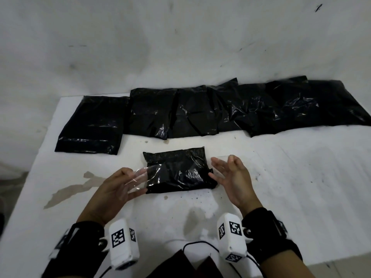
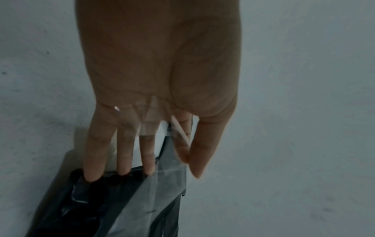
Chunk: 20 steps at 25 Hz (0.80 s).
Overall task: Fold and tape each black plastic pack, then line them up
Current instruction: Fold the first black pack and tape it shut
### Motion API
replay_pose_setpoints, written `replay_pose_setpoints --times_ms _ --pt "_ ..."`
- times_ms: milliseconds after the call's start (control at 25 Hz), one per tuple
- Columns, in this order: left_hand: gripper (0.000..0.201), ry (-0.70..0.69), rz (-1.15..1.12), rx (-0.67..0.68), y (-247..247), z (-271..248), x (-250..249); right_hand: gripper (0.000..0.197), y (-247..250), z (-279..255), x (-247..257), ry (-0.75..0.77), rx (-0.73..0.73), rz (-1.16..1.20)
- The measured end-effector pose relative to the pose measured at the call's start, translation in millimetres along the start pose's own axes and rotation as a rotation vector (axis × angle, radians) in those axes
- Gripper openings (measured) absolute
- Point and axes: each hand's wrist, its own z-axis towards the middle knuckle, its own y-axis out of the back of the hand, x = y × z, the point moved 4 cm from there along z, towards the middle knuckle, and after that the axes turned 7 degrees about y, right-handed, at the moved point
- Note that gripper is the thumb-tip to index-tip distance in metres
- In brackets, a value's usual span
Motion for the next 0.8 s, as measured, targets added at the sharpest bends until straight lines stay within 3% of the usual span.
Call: replay_pose_setpoints --times_ms 160,240,400,560,800 --pt "0.068 -0.014 0.096 0.042 -6 -2 -1 0.018 -2 -2 -1 0.014 0.017 -0.025" --pt "0.072 -0.030 0.150 0.037 -8 -3 -1 0.019 -4 -5 2 0.027 0.038 -0.089" --pt "0.056 -0.032 0.230 0.016 -7 -2 -3 0.020 -3 -10 2 0.015 0.059 -0.095" --pt "0.026 -0.032 0.270 0.016 -2 1 2 0.021 1 -12 -2 -0.041 0.043 -0.014" --pt "0.034 -0.055 0.340 -0.083 4 -10 -10 0.019 7 -9 10 0.041 -0.051 -0.088"
